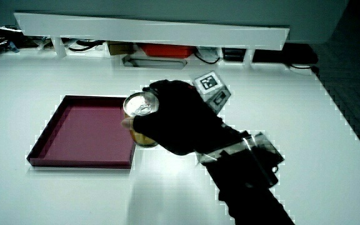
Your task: Place red bull on desk
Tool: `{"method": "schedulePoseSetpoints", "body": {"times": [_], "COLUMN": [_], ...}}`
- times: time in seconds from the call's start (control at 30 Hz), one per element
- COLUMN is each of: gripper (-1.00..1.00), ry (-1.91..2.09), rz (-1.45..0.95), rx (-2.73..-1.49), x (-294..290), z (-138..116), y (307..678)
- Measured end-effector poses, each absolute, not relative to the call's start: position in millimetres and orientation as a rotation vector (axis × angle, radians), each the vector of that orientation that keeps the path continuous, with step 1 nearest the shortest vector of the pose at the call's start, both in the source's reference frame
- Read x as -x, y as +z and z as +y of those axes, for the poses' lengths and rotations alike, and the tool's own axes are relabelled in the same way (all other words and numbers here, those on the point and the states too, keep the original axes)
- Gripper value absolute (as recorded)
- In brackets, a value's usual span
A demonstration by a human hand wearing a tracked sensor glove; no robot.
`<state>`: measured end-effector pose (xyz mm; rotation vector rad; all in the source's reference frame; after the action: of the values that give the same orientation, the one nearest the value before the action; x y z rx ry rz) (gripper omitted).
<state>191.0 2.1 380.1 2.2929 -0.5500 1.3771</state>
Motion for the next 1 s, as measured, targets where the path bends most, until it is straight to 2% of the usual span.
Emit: {"method": "schedulePoseSetpoints", "body": {"times": [0.03, 0.07, 0.23, 0.53, 1.0], "gripper": [0.00, 0.00, 0.00, 0.00, 0.00], "ry": [1.417, 1.388, 1.451, 1.345, 1.380], "rz": [-0.527, -0.538, -0.498, -0.415, -0.229], "rx": [-2.259, -2.282, -2.240, -2.273, -2.210], "x": [-192, -196, -209, -226, -238], "z": [4, 6, 15, 26, 33], "y": [380, 382, 391, 426, 473]}}
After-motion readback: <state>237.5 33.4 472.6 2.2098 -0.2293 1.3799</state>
